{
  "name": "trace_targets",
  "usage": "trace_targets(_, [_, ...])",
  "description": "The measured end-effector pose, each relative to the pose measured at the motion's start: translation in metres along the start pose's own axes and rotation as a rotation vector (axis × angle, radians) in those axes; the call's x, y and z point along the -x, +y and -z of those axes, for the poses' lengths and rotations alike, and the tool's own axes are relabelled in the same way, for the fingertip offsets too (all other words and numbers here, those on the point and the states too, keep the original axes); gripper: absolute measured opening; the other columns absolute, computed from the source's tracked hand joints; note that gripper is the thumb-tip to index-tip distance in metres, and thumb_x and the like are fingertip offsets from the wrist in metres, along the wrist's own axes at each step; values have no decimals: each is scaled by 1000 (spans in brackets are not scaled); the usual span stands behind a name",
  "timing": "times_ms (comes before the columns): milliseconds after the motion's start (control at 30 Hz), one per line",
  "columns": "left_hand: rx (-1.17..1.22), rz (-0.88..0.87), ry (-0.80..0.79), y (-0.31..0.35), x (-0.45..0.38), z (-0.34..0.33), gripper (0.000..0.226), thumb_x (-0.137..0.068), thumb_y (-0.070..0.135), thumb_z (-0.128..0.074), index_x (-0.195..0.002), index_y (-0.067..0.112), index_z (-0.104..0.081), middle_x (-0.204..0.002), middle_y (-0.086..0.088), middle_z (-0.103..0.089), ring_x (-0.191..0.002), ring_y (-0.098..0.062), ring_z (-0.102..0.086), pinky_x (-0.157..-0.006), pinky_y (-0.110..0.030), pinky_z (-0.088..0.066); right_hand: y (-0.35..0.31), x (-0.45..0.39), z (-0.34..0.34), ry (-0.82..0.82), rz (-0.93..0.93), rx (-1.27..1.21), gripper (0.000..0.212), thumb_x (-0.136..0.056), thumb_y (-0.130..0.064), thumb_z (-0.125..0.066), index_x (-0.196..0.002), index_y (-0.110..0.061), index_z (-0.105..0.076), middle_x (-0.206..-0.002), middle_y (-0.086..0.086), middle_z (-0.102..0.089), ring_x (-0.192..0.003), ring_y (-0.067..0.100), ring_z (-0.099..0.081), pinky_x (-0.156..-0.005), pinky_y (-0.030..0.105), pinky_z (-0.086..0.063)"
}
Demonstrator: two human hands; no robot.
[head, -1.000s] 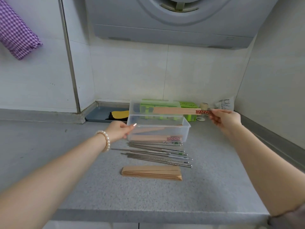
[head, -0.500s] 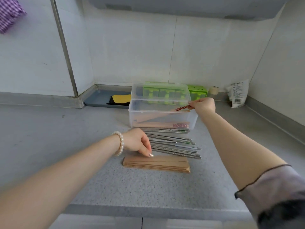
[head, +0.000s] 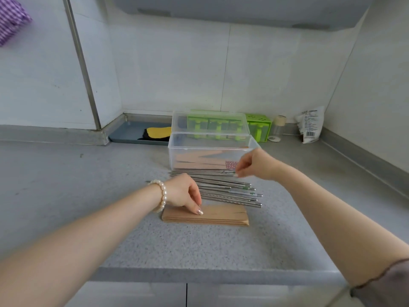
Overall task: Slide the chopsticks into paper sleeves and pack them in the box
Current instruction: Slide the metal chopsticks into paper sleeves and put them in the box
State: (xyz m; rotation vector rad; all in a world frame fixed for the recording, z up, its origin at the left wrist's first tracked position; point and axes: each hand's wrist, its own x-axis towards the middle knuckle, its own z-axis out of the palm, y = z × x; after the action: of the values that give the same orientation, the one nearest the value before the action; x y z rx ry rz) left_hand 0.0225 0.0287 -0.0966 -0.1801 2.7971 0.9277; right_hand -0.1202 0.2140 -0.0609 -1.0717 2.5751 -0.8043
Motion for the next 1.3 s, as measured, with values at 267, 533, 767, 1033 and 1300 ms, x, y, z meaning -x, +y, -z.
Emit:
trace_targets(267, [-15, 1, 108, 4, 10, -9, 28, -61, 33, -84, -81, 24, -67, -87, 4, -67, -86, -13, -62, -81, -26, -53, 24, 37, -22, -136, -44, 95, 12, -71, -18, -78, -69, -23, -68, -68, -9, -62, -67, 6, -55, -64, 17, -44])
trace_targets(533, [-33, 22, 111, 7, 19, -16, 43, -61, 25, -84, -98, 18, -65, -94, 6, -62, -89, -11, -58, -80, -22, -49, 31, 48, -33, 4, 43, 246, 9, -81, -14, -67, -88, -16, -73, -82, -6, -61, -77, 12, -56, -65, 11, -42])
trace_targets(767, [-52, 33, 172, 6, 23, -16, 34, -66, 20, -82, -95, 17, -65, -93, 5, -62, -88, -11, -58, -78, -22, -48, 44, 52, -46, 109, 295, 895, 15, -60, -16, -83, -65, -14, -69, -68, 5, -63, -59, 24, -60, -51, 28, -49])
trace_targets(1033, [-66, -40, 263, 10, 29, -7, 7, -79, 24, -71, -82, 18, -68, -78, 12, -60, -80, -7, -57, -67, -13, -42, 17, 62, -45, -40, 350, 1300, 11, -77, -3, -62, -76, -14, -65, -79, 5, -66, -69, 24, -61, -64, 30, -38])
trace_targets(1300, [-64, -66, 264, 21, 42, 4, 14, -93, 22, -51, -81, 19, -47, -88, 2, -63, -76, -3, -68, -64, -25, -50, 17, 57, -22, 99, 157, 875, 7, -86, -10, -45, -82, -13, -50, -80, 6, -51, -70, 24, -43, -63, 30, -38])
